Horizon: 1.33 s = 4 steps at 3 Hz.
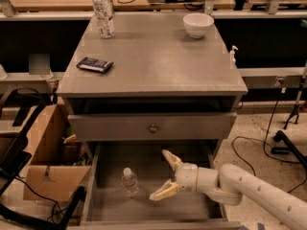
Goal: Pick water bottle from middle drawer and place on counter
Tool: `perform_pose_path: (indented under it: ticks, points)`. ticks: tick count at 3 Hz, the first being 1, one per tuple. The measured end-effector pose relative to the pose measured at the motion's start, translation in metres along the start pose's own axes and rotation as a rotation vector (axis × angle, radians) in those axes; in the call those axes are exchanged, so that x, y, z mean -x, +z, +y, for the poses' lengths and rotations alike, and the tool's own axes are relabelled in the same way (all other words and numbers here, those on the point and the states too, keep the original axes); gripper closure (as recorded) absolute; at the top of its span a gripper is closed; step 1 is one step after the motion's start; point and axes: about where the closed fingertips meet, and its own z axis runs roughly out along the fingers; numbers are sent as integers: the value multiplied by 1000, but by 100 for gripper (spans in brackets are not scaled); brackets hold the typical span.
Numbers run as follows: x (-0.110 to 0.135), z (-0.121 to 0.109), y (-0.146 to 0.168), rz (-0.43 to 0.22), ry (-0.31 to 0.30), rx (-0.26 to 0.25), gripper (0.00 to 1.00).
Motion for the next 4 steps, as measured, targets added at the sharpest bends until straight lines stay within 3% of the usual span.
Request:
perform_pose_path:
  ticks: [1, 2, 3, 4]
  points:
    - [-35, -10, 34, -10, 4, 15, 0]
    - [-51, -12, 65, 42, -48, 41, 0]
    - [-58, -10, 85, 89, -77, 67, 0]
    - [-59, -3, 114, 83, -97, 106, 2]
